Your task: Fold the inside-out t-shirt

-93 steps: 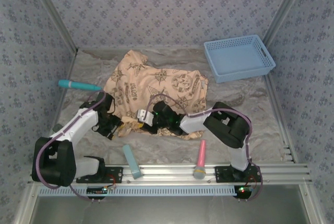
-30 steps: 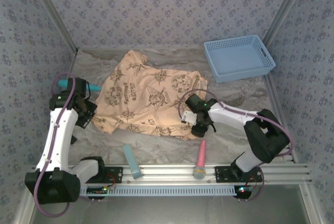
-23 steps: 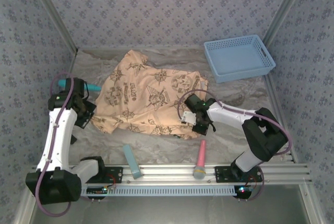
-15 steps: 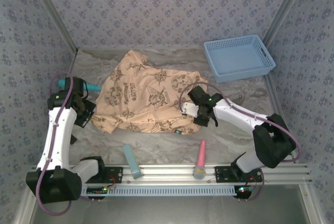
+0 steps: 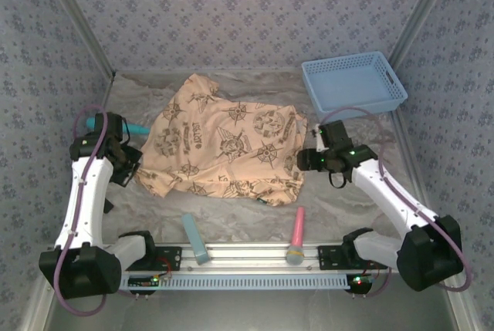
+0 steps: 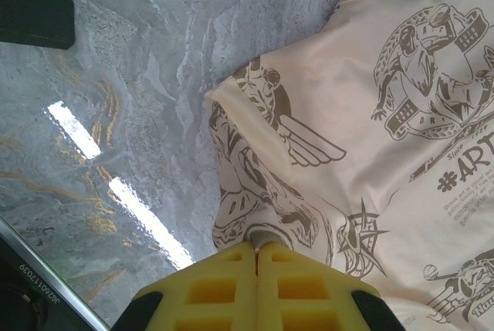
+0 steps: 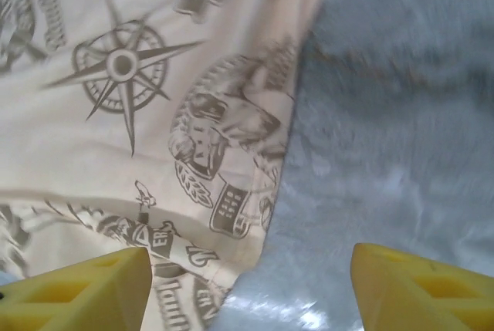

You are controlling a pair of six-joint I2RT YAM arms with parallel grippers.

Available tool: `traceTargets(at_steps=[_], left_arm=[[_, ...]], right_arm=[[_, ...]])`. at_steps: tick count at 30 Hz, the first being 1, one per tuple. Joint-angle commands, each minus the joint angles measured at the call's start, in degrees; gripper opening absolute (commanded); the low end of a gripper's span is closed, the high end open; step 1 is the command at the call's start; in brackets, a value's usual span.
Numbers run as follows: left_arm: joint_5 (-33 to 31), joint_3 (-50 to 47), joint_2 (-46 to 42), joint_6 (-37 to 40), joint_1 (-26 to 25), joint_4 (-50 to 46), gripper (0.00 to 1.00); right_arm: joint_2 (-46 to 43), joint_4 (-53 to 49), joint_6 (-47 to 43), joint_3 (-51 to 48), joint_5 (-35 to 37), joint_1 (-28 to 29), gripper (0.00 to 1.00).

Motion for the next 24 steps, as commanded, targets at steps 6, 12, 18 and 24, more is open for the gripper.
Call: traceTargets(at_steps=[6, 12, 18, 24], left_arm=[[0.2, 0.1, 0.8, 1.0, 0.4, 0.0, 0.0], [0.2, -0.3, 0.9, 0.8, 0.4, 0.5, 0.0], [0.0, 0.0, 1.0, 0.7, 0.4, 0.5, 0.0], [0.1, 0.0, 1.5, 0.7, 0.4, 0.6, 0.0]], right_arm=[[-0.9, 9.3, 16.9, -14.1, -24.8, -1.8, 0.7], [4.3, 15.4, 11.5, -14.7, -26.2, -2.2, 0.56], [6.9, 15.0, 8.6, -14.5, -23.2, -2.2, 0.62], [8.2, 16.0, 6.6, -15.4, -21.8, -2.4, 0.63]])
